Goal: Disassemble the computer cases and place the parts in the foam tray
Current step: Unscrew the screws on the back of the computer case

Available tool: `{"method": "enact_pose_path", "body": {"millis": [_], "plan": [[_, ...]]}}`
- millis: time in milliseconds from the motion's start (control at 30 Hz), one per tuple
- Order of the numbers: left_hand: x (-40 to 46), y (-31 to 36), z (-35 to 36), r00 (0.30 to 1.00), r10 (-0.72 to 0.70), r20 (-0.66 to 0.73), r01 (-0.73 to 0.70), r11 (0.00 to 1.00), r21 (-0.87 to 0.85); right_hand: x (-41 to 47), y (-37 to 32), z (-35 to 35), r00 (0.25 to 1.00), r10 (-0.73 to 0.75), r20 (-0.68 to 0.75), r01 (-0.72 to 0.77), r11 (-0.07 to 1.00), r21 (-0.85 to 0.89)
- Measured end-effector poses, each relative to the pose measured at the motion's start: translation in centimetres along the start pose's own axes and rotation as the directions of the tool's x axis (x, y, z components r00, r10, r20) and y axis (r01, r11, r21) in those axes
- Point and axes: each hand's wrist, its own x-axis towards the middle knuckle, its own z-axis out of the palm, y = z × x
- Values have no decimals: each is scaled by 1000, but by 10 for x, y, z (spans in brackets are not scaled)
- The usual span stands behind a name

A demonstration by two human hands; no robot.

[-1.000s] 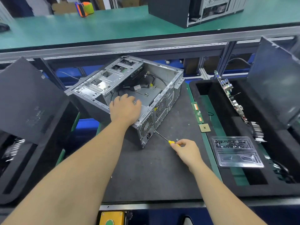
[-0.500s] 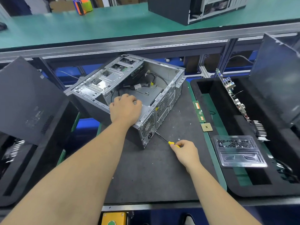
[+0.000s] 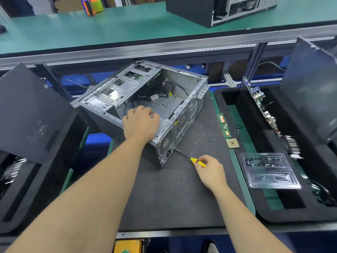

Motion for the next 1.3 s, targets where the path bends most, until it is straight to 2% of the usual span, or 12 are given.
{"method": "enact_pose_path", "body": {"millis": [233, 433, 733, 1067, 1300], "plan": [[0, 0, 0, 1000, 1, -2, -1, 1000, 10, 11, 1, -6, 999, -16, 51, 21, 996, -86], [0, 1, 0, 1000, 0, 2, 0, 1000, 6, 12, 3, -4, 998, -70, -3, 69, 989, -128], [-1, 1, 0, 1000, -4, -5, 4, 1000, 4, 12, 6, -7, 998, -61, -3, 61, 998, -9], [0, 2, 0, 1000, -7, -4, 7, 1000, 10, 15, 9, -3, 999, -39, -2, 39, 999, 0], [-1, 2, -1, 1000, -9, -3, 9, 1000, 15, 15, 17, 2, 995, -88, -42, 89, 995, 37]]}}
